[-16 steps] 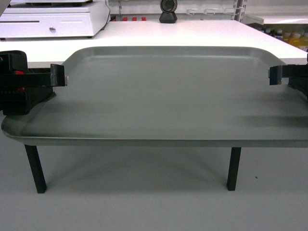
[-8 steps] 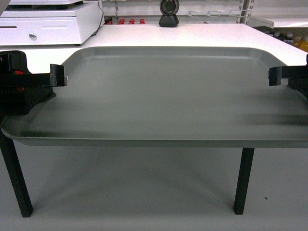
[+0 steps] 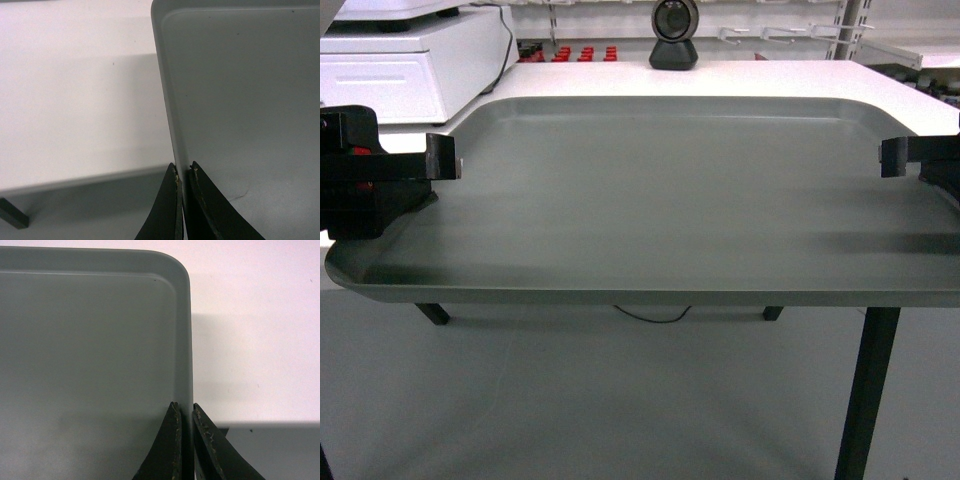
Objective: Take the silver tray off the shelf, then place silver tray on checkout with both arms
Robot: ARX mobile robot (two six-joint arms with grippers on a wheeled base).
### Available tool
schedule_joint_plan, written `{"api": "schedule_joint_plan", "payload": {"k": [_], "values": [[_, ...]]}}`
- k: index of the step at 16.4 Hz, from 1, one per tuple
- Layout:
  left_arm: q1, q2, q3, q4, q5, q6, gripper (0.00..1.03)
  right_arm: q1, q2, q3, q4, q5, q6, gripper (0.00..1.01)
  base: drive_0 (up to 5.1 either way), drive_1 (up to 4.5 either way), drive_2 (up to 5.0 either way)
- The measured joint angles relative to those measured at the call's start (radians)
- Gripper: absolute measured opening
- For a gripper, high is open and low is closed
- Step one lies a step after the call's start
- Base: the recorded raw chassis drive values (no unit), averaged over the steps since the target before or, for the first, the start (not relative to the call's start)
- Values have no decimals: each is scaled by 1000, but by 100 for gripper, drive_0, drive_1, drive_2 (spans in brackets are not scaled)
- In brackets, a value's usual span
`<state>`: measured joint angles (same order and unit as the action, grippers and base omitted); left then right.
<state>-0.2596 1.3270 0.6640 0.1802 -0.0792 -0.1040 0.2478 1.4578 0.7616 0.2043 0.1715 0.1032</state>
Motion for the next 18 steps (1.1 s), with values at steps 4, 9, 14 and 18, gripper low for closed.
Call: {"api": "schedule_joint_plan", "payload": {"k": [4,9,14,18], "values": [[0,0,0,0,-1,0,3,0,0,0,-3,0,0,3,-10,420,-441],[0,2,0,3,0,0,3,0,0,0,-2,0,0,3,-8,421,-438],[1,6,0,-1,0,0,3,0,6,0,-3,-2,0,3,0,0,0],[0,6,0,0,0,0,3,0,6,0,-2,-2,0,3,0,0,0]]}}
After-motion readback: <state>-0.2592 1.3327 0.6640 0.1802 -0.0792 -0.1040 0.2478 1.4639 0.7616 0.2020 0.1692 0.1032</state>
